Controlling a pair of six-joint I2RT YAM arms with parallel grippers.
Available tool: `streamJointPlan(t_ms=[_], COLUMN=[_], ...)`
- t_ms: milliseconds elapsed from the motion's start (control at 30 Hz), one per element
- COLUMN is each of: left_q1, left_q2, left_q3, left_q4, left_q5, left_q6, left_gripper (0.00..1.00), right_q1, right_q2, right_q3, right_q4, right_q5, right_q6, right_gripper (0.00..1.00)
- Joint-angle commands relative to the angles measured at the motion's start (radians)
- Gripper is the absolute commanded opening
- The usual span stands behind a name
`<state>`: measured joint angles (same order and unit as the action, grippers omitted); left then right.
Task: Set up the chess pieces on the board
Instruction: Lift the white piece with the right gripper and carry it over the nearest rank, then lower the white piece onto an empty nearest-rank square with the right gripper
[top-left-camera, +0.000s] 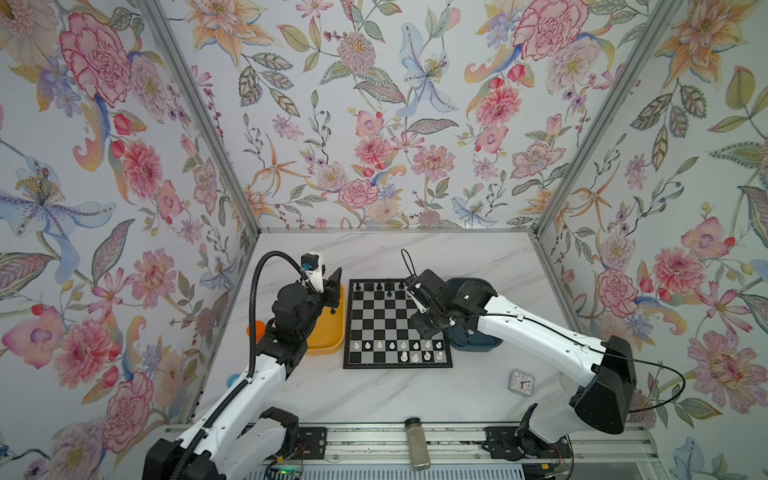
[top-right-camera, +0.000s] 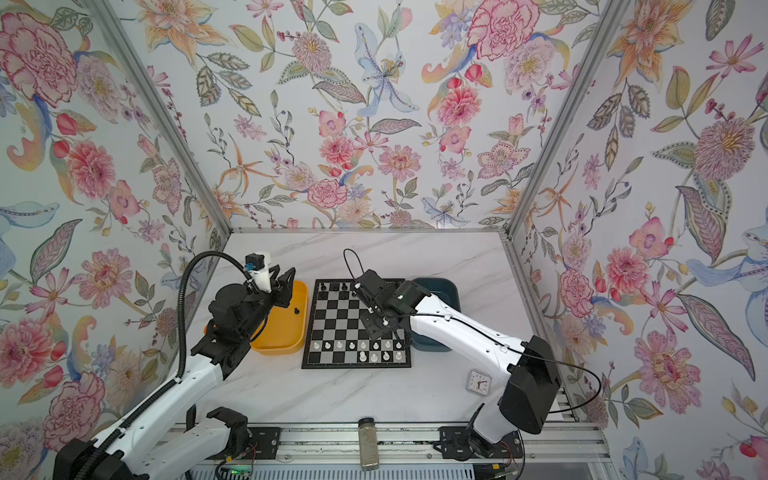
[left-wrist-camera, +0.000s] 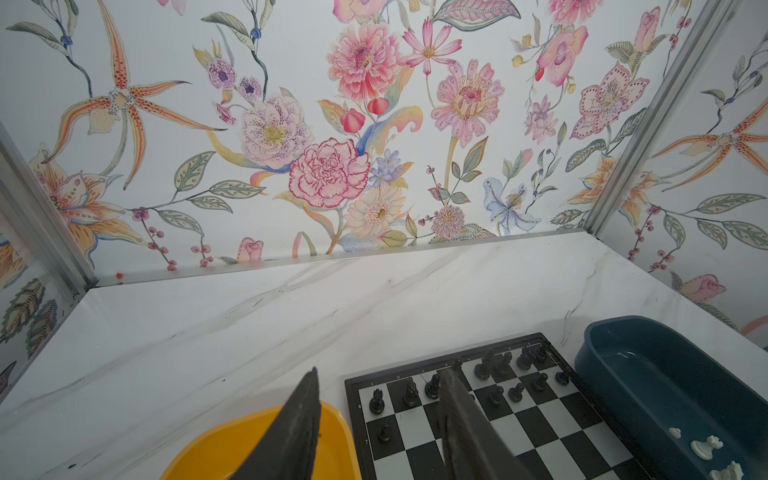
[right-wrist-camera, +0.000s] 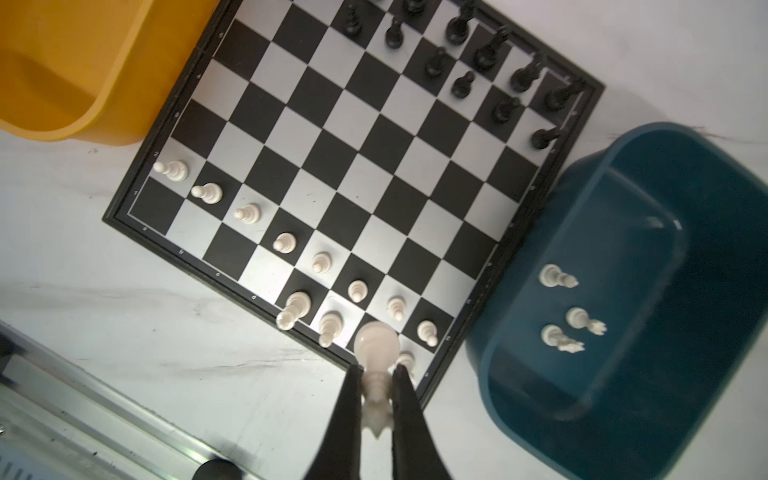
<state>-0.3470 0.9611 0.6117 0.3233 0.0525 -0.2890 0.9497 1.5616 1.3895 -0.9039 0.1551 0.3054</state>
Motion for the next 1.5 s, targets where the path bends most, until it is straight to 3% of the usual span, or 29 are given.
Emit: streamJointPlan(t_ms=[0, 567, 1467], left_q1=[0.011, 0.014, 0.014], left_q2=[-0.028, -0.085, -0.103], left_q3=[-0.023, -0.044, -0.046], left_q4=[0.026, 0.023, 0.014], left_q5=[0.028, 0.023, 0.021], left_q6=[-0.007, -0.007, 0.006], left_gripper=[0.48, 0.48, 0.48], right_q1=[0.052, 0.145, 0.166], right_q2=[0.036, 0.175, 0.286], right_q3=[0.015, -0.008, -0.033], right_q4=[0.019, 0.128, 0.175], right_q5=[-0.036, -0.101, -0.031], right_q6=[0.055, 0.083, 0.086], right_gripper=[0.0, 0.0, 0.0])
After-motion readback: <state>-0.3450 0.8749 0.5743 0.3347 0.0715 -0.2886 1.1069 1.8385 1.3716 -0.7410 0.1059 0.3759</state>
